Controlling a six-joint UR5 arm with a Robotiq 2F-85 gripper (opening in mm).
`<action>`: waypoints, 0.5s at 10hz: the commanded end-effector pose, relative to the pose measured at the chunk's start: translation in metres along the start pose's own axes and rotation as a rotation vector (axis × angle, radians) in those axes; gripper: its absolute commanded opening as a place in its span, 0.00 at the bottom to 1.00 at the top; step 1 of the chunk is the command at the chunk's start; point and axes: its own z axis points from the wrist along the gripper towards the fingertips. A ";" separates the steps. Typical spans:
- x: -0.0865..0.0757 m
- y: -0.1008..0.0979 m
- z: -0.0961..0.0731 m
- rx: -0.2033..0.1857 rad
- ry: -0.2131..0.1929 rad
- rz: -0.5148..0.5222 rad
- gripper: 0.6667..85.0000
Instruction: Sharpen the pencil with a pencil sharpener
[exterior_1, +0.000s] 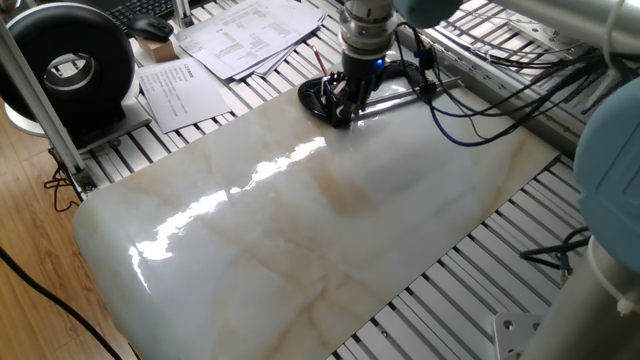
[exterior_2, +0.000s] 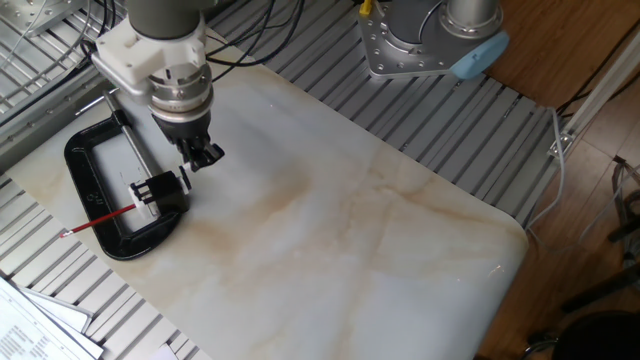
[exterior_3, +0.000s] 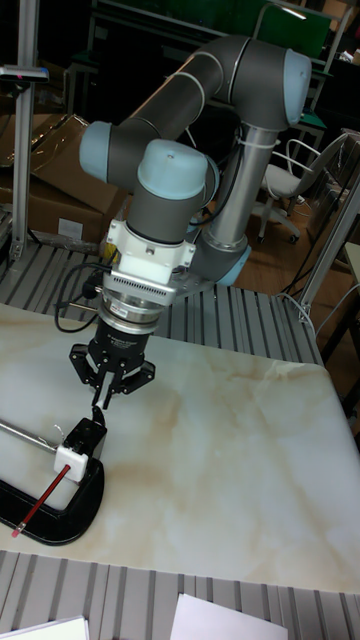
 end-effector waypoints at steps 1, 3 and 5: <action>-0.013 0.026 0.000 -0.016 -0.004 0.016 0.01; -0.019 0.037 0.006 -0.016 -0.006 0.023 0.01; -0.025 0.046 0.011 -0.026 -0.011 0.010 0.01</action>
